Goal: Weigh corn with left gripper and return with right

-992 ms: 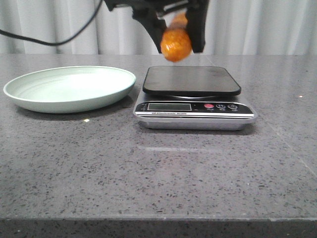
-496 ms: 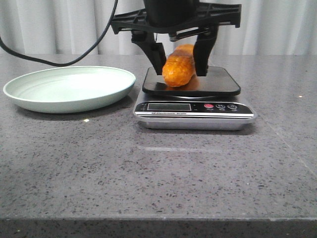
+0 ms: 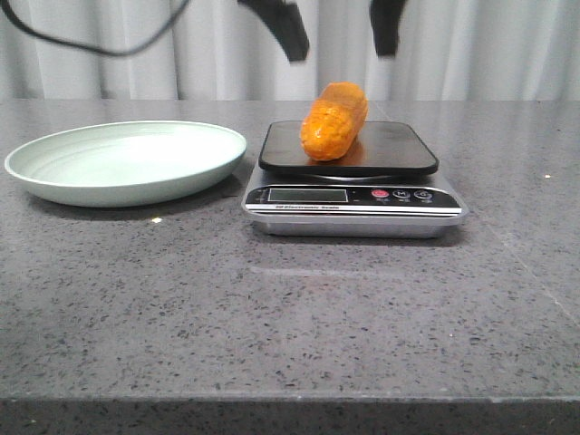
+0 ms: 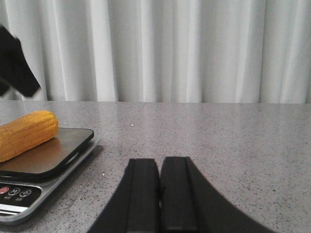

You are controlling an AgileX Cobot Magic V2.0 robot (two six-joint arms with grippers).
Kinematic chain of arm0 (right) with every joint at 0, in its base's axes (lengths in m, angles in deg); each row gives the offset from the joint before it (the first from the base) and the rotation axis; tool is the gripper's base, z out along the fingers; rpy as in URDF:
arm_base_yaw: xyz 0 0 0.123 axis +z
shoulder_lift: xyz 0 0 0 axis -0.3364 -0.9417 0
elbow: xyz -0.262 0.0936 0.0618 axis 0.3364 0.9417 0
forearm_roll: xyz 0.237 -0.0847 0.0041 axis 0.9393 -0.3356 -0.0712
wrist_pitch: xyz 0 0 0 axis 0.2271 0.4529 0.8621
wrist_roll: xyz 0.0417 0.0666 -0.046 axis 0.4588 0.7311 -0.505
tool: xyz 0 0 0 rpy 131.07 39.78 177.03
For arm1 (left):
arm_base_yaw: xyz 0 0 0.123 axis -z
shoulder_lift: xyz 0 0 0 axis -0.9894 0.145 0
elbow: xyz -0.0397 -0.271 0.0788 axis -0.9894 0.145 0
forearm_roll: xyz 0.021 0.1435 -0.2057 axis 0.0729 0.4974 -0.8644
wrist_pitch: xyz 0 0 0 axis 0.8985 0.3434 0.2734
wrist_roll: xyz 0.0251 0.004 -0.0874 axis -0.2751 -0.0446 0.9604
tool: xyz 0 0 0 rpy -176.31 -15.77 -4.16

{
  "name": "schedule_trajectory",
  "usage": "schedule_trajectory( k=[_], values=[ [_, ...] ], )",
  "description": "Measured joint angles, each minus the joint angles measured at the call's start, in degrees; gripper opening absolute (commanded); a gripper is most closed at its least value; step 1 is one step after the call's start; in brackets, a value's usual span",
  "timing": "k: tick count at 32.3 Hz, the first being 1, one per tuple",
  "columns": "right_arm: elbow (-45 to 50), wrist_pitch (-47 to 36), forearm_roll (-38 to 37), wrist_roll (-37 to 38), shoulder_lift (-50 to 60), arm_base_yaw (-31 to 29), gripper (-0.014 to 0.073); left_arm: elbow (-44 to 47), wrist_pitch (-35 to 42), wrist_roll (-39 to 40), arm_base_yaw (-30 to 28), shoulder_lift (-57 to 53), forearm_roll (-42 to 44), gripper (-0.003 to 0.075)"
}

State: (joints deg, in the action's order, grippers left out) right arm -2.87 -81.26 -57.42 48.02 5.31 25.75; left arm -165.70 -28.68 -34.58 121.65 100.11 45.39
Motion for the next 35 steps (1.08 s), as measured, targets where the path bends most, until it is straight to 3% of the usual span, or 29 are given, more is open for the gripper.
schedule_trajectory(
  k=[13,35],
  values=[
    [0.0,0.0,0.0,0.0,0.0,0.0,0.0142,3.8,-6.4,-4.1,0.0,-15.8,8.0,0.0274],
    [0.0,0.0,0.0,0.0,0.0,0.0,0.0142,50.8,9.2,-4.5,0.0,-66.2,7.7,0.0132]
  ],
)
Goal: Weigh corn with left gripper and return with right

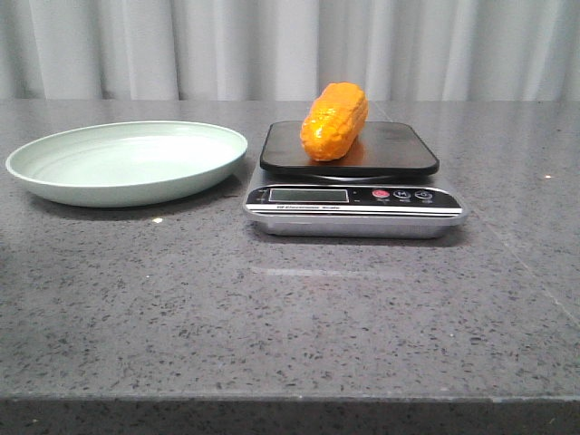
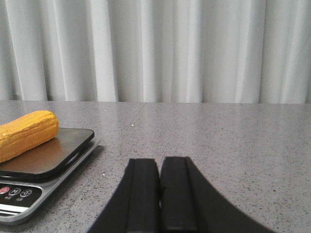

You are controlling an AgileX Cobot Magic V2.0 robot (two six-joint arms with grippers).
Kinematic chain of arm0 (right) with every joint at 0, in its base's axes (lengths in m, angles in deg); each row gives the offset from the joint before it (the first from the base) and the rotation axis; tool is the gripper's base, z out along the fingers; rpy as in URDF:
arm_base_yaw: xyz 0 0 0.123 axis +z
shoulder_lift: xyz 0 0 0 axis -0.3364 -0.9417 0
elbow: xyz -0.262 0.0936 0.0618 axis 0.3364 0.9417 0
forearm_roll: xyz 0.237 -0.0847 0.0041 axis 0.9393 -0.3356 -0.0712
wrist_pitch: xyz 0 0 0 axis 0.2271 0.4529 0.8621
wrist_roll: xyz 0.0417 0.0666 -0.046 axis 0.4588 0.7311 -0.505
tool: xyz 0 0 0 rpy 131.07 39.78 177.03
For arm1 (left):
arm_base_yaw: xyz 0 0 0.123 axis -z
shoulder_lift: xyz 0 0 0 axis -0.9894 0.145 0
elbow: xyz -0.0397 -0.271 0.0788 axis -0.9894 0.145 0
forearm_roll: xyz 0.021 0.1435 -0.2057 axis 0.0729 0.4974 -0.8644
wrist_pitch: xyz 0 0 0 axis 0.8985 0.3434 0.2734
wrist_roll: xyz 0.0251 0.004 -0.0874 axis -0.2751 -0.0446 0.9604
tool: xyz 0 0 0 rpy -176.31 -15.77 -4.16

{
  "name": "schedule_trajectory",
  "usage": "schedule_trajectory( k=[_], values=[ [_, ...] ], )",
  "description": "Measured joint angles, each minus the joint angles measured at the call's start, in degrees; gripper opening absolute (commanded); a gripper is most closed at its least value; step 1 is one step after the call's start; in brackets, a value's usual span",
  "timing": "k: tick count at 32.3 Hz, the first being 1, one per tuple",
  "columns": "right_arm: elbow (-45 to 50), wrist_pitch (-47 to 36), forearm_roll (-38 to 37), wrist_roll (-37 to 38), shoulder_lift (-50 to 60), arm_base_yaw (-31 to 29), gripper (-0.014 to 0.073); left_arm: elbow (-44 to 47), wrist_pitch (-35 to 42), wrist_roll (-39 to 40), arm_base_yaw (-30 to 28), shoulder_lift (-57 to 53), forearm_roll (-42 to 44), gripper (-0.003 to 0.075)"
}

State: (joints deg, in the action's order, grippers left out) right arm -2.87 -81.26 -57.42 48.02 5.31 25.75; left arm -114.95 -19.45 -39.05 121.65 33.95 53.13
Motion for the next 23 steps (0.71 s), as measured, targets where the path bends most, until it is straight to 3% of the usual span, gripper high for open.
schedule_trajectory(
  k=[11,23],
  values=[
    [0.0,0.0,0.0,0.0,0.0,0.0,0.0142,22.0,7.3,-2.3,0.0,-27.6,-0.4,0.0127],
    [0.0,0.0,0.0,0.0,0.0,0.0,0.0142,30.0,8.8,-2.9,0.0,-42.5,-0.7,0.0127]
  ],
)
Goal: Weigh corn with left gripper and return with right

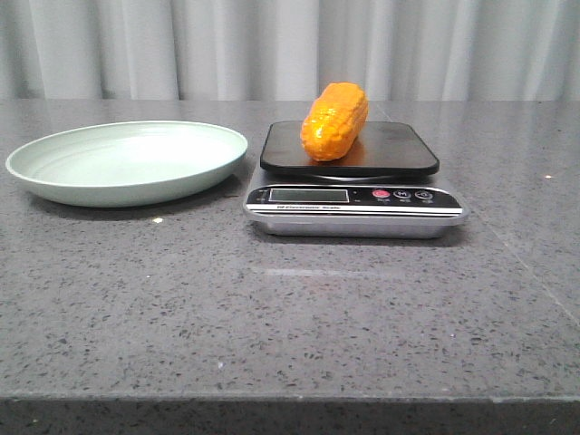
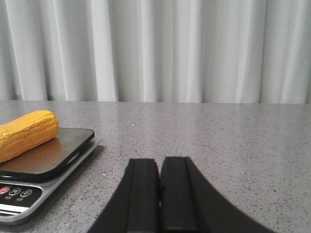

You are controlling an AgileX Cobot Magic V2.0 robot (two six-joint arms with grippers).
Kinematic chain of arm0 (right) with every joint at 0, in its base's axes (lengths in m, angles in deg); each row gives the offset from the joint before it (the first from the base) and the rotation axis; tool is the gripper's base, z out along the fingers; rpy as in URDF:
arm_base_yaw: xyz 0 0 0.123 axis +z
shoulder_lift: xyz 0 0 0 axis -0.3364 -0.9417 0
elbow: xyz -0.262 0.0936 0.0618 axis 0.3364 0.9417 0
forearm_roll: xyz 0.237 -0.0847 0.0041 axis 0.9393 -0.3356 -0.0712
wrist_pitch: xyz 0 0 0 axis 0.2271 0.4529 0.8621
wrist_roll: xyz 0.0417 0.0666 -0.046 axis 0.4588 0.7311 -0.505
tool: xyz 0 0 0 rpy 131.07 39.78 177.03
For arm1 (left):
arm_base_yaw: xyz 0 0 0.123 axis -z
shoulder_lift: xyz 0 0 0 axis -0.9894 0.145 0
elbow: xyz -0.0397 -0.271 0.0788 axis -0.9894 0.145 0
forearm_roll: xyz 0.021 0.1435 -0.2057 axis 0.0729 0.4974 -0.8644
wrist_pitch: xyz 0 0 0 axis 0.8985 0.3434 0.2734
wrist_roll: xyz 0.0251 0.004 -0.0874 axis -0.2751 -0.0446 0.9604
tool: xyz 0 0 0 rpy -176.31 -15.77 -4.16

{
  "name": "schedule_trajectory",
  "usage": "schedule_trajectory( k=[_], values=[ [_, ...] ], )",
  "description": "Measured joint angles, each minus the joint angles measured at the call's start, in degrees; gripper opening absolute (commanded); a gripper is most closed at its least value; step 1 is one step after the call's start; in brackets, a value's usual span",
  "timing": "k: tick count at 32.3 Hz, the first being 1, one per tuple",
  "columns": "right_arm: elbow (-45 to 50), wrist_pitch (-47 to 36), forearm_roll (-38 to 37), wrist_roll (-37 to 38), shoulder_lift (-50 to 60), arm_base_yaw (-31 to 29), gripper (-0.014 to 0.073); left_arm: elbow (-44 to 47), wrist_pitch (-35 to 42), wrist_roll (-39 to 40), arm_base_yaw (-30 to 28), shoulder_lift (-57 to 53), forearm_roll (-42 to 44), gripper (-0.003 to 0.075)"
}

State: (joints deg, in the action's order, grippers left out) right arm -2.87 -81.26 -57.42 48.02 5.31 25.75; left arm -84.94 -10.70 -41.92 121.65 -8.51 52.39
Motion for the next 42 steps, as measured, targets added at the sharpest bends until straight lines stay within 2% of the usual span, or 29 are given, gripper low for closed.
schedule_trajectory(
  k=[13,18,21,25,33,37,42],
  values=[
    [0.0,-0.2,0.0,0.0,0.0,0.0,0.0142,0.5,1.0,-0.1,0.0,0.0,0.0,0.0127],
    [0.1,-6.1,0.0,0.0,0.0,0.0,0.0142,0.5,1.1,-0.1,0.0,0.0,0.0,0.0127],
    [-1.8,-6.7,0.0,0.0,0.1,0.0,0.0142,0.5,1.1,-0.1,0.0,0.0,0.0,0.0127],
    [-9.5,-1.0,0.0,0.0,-0.7,0.0,0.0142,0.5,1.1,-0.1,0.0,0.0,0.0,0.0127],
    [-27.3,18.0,1.1,0.1,-14.4,0.0,0.0142,0.5,1.1,-0.1,0.0,0.0,0.0,0.0127],
    [-29.5,22.5,2.2,0.1,-18.8,0.0,0.0142,0.5,1.1,-0.1,0.0,0.0,0.0,0.0127],
    [-29.6,24.1,2.8,0.1,-21.8,0.0,0.0142,0.5,1.1,-0.1,0.0,0.0,0.0,0.0127]
  ],
)
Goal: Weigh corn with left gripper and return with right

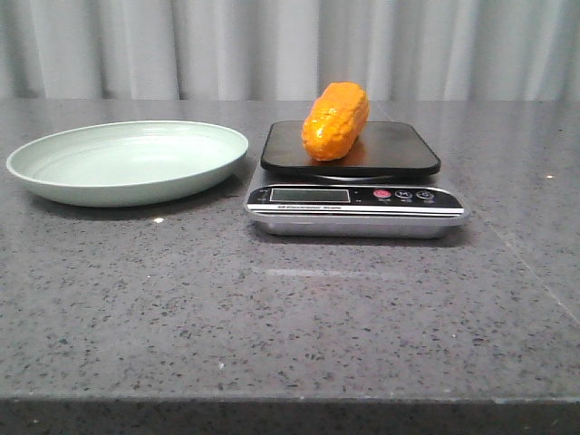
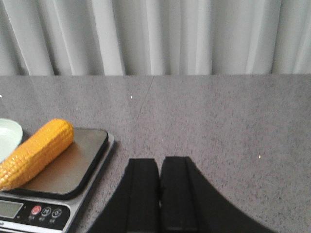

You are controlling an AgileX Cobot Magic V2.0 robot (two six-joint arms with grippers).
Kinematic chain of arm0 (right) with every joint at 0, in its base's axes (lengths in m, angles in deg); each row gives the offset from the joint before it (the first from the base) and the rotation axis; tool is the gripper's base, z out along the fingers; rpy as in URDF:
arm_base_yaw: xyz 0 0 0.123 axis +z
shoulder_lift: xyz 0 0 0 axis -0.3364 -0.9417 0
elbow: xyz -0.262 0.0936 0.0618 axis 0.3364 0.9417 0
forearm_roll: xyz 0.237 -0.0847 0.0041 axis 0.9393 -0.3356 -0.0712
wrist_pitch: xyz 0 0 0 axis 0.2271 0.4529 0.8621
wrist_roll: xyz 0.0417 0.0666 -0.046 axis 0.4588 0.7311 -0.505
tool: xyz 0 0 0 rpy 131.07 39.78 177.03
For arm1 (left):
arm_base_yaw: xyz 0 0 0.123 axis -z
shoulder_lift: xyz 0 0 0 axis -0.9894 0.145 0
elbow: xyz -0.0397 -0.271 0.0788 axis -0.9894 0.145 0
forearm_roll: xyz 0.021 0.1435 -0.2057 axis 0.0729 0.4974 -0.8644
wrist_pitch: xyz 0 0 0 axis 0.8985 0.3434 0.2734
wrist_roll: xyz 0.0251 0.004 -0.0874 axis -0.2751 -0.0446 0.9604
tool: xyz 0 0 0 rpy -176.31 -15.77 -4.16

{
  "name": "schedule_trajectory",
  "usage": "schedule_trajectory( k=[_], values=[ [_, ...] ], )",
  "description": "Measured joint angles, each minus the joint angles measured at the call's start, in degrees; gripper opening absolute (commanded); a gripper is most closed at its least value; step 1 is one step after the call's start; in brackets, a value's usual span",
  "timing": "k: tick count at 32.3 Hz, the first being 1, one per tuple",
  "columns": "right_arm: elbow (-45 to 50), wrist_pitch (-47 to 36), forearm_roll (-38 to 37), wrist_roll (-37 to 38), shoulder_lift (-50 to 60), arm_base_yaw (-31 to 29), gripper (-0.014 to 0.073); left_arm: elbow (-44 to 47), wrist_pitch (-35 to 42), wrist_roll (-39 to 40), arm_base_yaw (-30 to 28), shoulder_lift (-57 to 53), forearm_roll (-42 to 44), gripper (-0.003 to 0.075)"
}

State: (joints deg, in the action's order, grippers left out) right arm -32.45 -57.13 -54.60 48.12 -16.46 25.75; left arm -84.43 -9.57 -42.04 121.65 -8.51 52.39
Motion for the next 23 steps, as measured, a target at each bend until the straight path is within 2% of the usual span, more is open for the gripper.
schedule_trajectory(
  k=[3,5,7,12,13,14,18,23],
  values=[
    [0.0,0.1,0.0,0.0,-0.9,0.0,0.0143,0.0,0.0,0.0,0.0,0.0,0.0,0.0127],
    [0.0,0.1,0.4,0.0,-0.9,0.0,0.0184,0.0,0.0,0.0,0.0,0.0,0.0,0.0127],
    [-0.1,0.6,0.7,0.0,-1.0,0.0,0.0272,0.0,0.0,0.0,0.0,0.0,0.0,0.0127],
    [-1.7,4.5,1.3,0.0,-1.6,0.0,0.0572,0.0,0.0,0.0,0.0,0.0,0.0,0.0127],
    [-2.5,5.5,1.8,0.0,-2.2,0.0,0.0604,0.0,0.0,0.0,0.0,0.0,0.0,0.0127],
    [-3.1,6.4,2.7,0.0,-2.7,0.1,0.0623,0.0,0.0,0.0,0.0,0.0,0.0,0.0127],
    [-6.1,9.5,6.7,-0.8,-6.1,2.2,0.0611,0.0,0.0,0.0,0.0,0.0,0.0,0.0127],
    [-11.9,13.3,11.2,-3.1,-13.9,8.3,0.0611,0.0,0.0,0.0,0.0,0.0,0.0,0.0127]
  ],
)
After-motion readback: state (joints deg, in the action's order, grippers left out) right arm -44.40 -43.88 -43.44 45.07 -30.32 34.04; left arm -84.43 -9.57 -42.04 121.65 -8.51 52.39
